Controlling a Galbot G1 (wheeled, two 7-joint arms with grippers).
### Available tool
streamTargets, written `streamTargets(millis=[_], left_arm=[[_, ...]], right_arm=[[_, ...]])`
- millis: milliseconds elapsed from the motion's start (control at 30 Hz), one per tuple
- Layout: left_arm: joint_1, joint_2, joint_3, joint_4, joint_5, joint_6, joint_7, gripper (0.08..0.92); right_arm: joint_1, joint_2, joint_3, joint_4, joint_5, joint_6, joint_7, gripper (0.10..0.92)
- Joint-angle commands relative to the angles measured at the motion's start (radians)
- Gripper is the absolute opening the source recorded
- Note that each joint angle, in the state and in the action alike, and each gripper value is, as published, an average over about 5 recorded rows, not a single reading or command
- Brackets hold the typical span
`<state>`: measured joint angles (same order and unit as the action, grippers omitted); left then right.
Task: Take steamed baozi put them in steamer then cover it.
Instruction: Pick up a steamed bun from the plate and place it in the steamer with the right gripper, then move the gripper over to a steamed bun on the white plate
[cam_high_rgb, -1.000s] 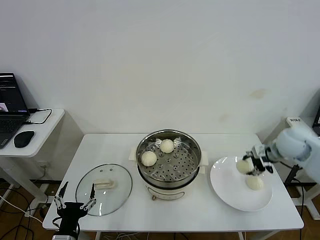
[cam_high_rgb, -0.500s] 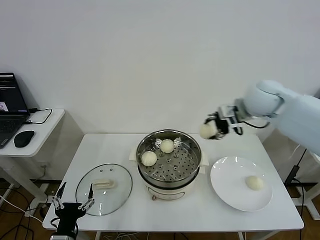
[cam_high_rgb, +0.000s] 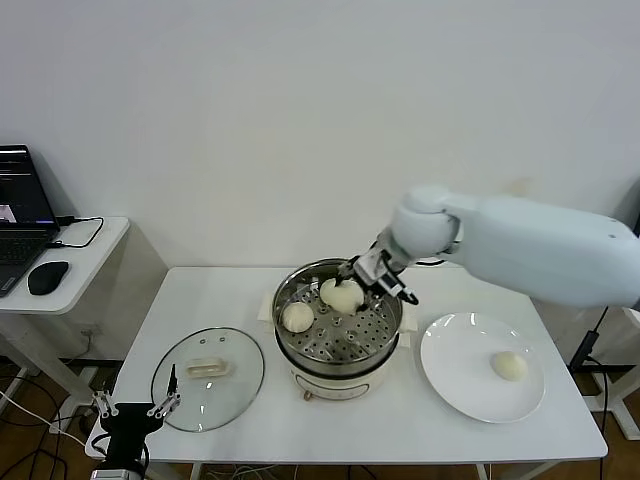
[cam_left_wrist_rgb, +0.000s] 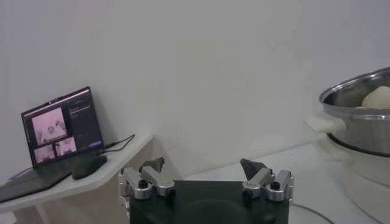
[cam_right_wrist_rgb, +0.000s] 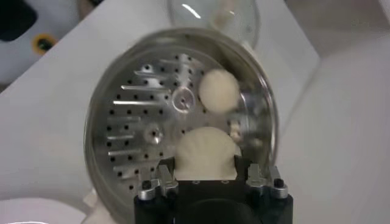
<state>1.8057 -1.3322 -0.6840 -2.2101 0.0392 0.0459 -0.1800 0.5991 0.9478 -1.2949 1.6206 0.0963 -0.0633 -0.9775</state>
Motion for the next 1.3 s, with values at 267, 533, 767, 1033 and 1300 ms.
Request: streamTargets(millis=[267, 533, 767, 1033, 1300], left_arm=[[0.0, -0.01, -0.003, 0.004, -0.001, -0.002, -0.003, 0.823], [-0.003, -0.012, -0.005, 0.007, -0.002, -0.003, -0.004, 0.823], [-0.002, -0.013, -0.005, 0.007, -0.002, -0.004, -0.005, 0.823], [-0.01, -0.005, -0.005, 0.006, -0.002, -0.003, -0.003, 0.823], [-0.02, 0.012, -0.004, 0.011, -0.007, -0.003, -0.001, 0.823]], right_arm=[[-0.03, 0.12, -0.104, 0.001, -0.215, 0.248, -0.022, 0.619], [-0.049, 0.11, -0.101, 0.015, -0.24, 0.262, -0.011, 0.619], [-0.026, 0.087, -0.088, 0.018, -0.242, 0.278, -0.009, 0.697], [0.038, -0.048, -0.023, 0.031, -0.138, 0.227, -0.017, 0.82], [0.01, -0.333, 0.109, 0.068, -0.025, -0.085, -0.061, 0.823]])
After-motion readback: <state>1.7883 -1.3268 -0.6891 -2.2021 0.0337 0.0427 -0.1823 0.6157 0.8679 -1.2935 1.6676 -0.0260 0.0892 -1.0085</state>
